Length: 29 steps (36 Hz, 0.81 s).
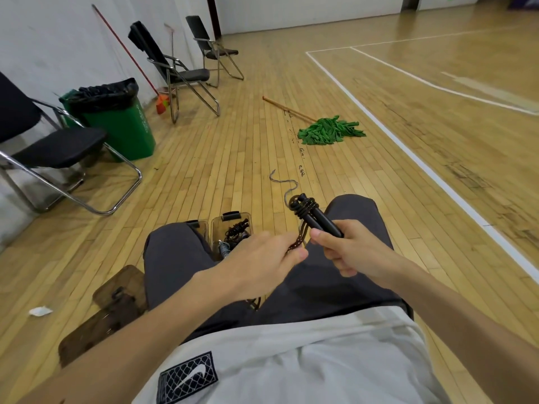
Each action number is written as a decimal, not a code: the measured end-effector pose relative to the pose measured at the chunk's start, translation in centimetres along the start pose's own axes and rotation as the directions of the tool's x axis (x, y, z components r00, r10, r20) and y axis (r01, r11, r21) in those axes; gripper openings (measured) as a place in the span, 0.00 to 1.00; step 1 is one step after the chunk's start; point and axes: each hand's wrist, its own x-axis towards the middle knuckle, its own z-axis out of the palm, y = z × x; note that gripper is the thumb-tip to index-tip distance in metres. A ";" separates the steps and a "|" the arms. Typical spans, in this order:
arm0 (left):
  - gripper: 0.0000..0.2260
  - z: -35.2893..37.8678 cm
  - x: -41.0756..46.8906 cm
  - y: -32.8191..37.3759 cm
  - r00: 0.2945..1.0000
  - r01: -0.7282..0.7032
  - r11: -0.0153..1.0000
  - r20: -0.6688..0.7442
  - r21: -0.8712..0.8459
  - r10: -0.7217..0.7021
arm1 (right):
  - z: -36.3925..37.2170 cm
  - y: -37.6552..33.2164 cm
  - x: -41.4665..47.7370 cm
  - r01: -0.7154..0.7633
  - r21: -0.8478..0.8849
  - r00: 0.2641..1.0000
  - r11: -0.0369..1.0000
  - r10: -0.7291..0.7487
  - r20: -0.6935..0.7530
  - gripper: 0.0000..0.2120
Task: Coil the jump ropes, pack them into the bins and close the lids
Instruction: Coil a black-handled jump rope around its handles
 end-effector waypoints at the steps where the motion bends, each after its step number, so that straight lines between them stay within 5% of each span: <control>1: 0.13 -0.4 0.1 0.0 1.000 -0.005 0.999 -0.002 0.036 0.005 | 0.0 -0.1 0.1 -0.002 -0.009 1.000 1.000 0.002 0.001 0.10; 14: 0.12 -5.2 1.3 1.0 0.975 -0.213 0.858 0.153 0.467 0.159 | -0.1 -0.9 -0.3 -0.126 -0.250 0.978 0.960 0.163 0.133 0.12; 29: 0.09 -9.1 3.7 1.9 0.953 -0.296 0.948 0.106 0.118 0.284 | 0.8 -3.3 -2.0 -0.073 -0.528 0.911 0.846 0.272 0.310 0.14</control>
